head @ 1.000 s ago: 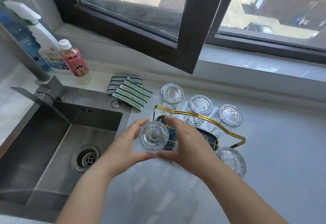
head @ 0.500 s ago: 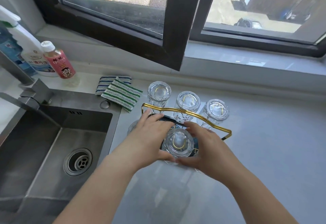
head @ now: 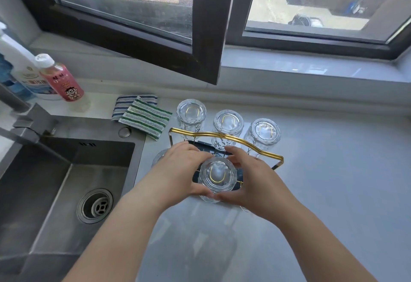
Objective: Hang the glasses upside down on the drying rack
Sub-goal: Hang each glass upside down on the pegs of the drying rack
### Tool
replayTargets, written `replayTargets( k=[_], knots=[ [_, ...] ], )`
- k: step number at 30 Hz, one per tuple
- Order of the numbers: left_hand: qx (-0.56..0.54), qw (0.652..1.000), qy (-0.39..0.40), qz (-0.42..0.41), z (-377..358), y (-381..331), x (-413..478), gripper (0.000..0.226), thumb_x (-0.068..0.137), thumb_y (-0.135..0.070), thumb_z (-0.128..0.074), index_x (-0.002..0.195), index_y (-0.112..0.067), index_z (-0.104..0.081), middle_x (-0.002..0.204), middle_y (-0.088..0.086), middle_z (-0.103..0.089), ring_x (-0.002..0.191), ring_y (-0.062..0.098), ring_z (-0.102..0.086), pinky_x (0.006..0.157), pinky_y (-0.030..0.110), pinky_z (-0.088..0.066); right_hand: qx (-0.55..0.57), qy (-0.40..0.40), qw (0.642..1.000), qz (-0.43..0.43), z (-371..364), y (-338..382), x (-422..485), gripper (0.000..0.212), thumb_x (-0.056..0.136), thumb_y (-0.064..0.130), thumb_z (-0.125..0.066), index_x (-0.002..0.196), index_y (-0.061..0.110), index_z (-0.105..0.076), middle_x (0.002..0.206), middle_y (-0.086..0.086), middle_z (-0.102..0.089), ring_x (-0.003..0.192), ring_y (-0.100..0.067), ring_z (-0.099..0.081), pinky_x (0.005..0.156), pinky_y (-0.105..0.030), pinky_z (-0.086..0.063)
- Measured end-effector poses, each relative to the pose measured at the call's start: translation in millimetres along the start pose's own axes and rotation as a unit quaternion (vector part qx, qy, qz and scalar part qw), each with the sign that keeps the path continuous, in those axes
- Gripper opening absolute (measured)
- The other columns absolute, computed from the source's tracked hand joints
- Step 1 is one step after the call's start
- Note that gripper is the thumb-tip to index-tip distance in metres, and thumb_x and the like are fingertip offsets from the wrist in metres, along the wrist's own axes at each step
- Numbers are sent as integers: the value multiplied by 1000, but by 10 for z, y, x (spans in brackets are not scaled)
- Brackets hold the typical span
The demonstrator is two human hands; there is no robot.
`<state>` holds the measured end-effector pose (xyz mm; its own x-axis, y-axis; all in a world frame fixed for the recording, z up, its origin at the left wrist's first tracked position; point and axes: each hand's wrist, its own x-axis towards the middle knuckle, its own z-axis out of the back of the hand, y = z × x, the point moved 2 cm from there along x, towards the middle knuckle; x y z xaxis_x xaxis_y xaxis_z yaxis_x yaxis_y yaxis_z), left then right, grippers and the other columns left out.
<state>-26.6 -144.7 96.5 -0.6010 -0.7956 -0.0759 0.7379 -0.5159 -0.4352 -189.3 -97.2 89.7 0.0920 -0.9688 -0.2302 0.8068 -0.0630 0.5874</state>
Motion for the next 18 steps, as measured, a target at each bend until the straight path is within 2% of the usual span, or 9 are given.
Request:
replayTargets(
  k=[3, 10, 12, 15, 17, 18],
  knots=[
    [-5, 1000, 1, 2, 1, 4, -1, 76, 60, -56, -72, 127, -29, -47, 118, -3, -55, 113, 12, -37, 80, 14, -17, 2, -4, 1000, 4, -7, -1, -5, 99, 52, 59, -77, 134, 40, -25, 131, 12, -55, 125, -17, -45, 99, -41, -44],
    [-20, 1000, 1, 4, -3, -14, -30, 80, 61, -56, -71, 131, -32, -41, 127, -5, -49, 120, 10, -32, 89, 16, -17, -1, 0, 1000, 18, 17, -9, -38, 97, 53, 59, -76, 133, 43, -23, 130, 14, -54, 123, -16, -44, 98, -40, -44],
    [-21, 1000, -12, -3, 1, -47, -69, 85, 62, -55, -71, 135, -31, -35, 136, -7, -44, 127, 10, -27, 95, 14, -11, 14, -2, 1000, 23, 84, -79, -108, 97, 54, 55, -79, 133, 44, -25, 130, 17, -52, 122, -7, -44, 98, -33, -43],
    [-70, 996, -52, -33, 2, -216, -149, 88, 64, -54, -70, 138, -32, -28, 142, -13, -37, 130, 1, -22, 99, 9, -7, 55, -32, 998, 14, 246, -307, -298, 89, 53, 47, -82, 127, 49, -34, 123, 28, -51, 113, 12, -45, 90, -13, -36],
    [-114, 990, -57, -57, -52, -407, -159, 85, 67, -53, -68, 139, -33, -27, 142, -14, -38, 127, -3, -21, 103, 10, -10, 77, -51, 996, -1, 330, -470, -437, 86, 51, 46, -83, 122, 54, -36, 122, 35, -47, 113, 16, -43, 89, -5, -33],
    [-117, 990, -48, -69, -97, -507, -140, 83, 69, -52, -67, 139, -32, -27, 143, -13, -38, 128, -2, -21, 105, 12, -10, 81, -54, 995, -10, 342, -541, -494, 87, 51, 45, -84, 123, 52, -36, 124, 33, -46, 115, 14, -43, 93, -6, -33]
  ],
)
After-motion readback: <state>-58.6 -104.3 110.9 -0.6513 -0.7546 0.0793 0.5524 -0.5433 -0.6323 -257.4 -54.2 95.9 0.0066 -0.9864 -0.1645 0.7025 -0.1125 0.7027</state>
